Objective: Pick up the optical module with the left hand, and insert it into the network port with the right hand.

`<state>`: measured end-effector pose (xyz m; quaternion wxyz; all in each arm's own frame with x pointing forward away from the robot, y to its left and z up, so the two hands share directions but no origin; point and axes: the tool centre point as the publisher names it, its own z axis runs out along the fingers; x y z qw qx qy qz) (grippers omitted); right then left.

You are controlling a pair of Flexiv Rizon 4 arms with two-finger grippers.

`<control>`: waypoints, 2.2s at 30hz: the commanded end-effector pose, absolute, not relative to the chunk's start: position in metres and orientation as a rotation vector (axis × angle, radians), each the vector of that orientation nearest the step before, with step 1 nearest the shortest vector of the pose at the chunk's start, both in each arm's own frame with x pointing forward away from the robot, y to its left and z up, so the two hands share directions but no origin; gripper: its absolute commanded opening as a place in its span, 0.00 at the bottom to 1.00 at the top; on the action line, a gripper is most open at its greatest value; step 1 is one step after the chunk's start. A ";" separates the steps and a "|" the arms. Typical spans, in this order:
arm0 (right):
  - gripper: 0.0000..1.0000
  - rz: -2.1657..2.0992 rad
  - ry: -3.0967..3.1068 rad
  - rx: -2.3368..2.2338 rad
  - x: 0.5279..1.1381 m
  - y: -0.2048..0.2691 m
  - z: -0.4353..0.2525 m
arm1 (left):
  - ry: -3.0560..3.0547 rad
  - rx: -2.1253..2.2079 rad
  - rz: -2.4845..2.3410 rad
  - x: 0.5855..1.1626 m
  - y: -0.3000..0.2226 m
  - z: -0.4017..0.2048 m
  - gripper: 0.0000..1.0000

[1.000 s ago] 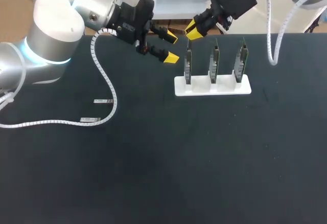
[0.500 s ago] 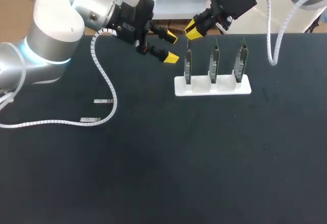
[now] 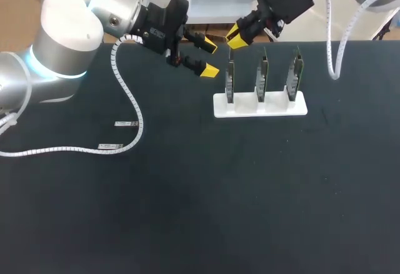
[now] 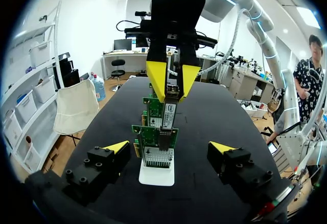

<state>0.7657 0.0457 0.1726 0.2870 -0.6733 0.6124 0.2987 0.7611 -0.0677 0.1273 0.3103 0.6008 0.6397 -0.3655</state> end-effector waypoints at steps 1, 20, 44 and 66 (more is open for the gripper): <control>0.00 0.798 1.637 -1.798 0.765 0.046 0.170 | 1.688 1.591 -0.967 0.763 -0.068 0.127 1.00; 0.00 0.787 1.612 -1.803 0.765 0.047 0.175 | 1.688 1.591 -0.967 0.763 -0.068 0.127 1.00; 0.00 0.789 1.620 -1.816 0.767 0.046 0.171 | 1.688 1.591 -0.967 0.763 -0.068 0.127 1.00; 0.00 0.803 1.613 -1.814 0.771 0.045 0.176 | 1.688 1.591 -0.967 0.763 -0.068 0.127 1.00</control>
